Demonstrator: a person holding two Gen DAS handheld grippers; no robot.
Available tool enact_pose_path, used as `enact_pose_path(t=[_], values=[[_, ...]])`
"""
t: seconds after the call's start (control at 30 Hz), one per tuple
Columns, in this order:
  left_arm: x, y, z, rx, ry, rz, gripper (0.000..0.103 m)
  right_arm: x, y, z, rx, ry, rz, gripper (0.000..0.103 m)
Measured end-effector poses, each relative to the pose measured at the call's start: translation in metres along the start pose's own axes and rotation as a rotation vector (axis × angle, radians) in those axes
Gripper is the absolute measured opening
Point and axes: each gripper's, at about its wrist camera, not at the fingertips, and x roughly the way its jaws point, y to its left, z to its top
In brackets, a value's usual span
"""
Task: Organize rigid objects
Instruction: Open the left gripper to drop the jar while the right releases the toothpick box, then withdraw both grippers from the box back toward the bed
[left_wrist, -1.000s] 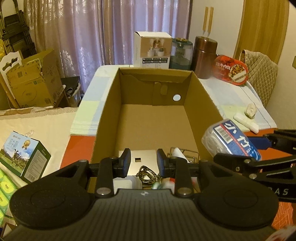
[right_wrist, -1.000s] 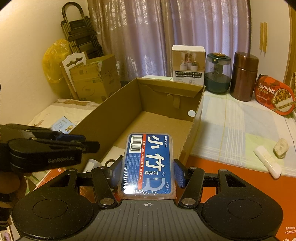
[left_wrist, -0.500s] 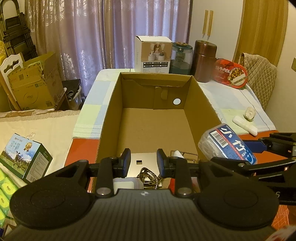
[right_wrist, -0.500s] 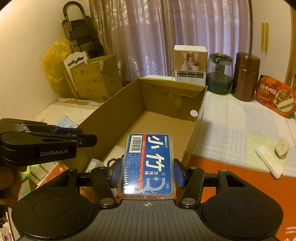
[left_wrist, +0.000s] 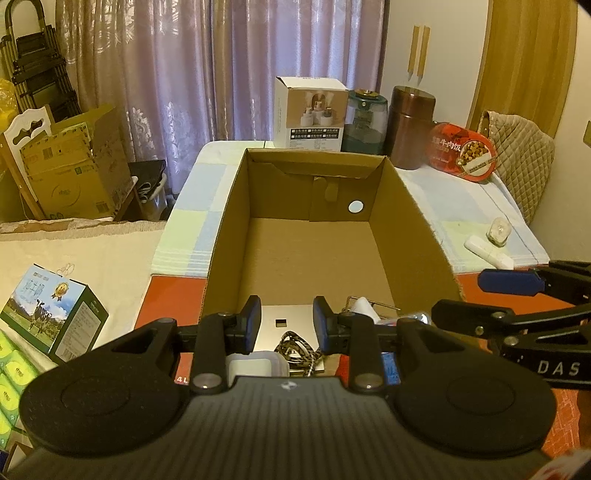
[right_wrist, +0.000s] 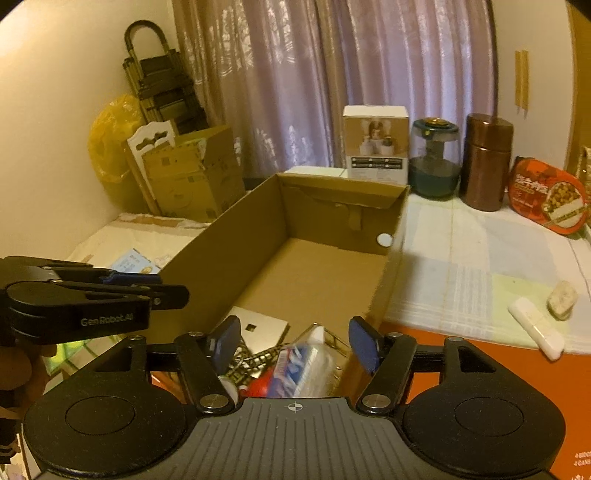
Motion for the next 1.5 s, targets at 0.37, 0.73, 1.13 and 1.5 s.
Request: enact_pose_path(t=[0.37, 0.73, 1.13, 1.5], values=[[-0.035, -0.023, -0.003, 0.003, -0.028, -0.020, 0.028, -0.042, -0.010, -0.012, 0.058, -0.011, -0.031, 0.064], [-0.071, -0.056, -0.006, 0.017, -0.080, -0.035, 0.069, -0.097, -0.025, -0.022, 0.113, -0.068, -0.062, 0.065], [-0.093, -0.104, -0.007, 0.052, -0.129, -0.101, 0.089, -0.151, -0.068, -0.046, 0.190, -0.086, -0.148, 0.077], [-0.088, -0.167, -0.011, 0.107, -0.118, -0.180, 0.093, -0.199, -0.121, -0.078, 0.275, -0.105, -0.267, 0.081]])
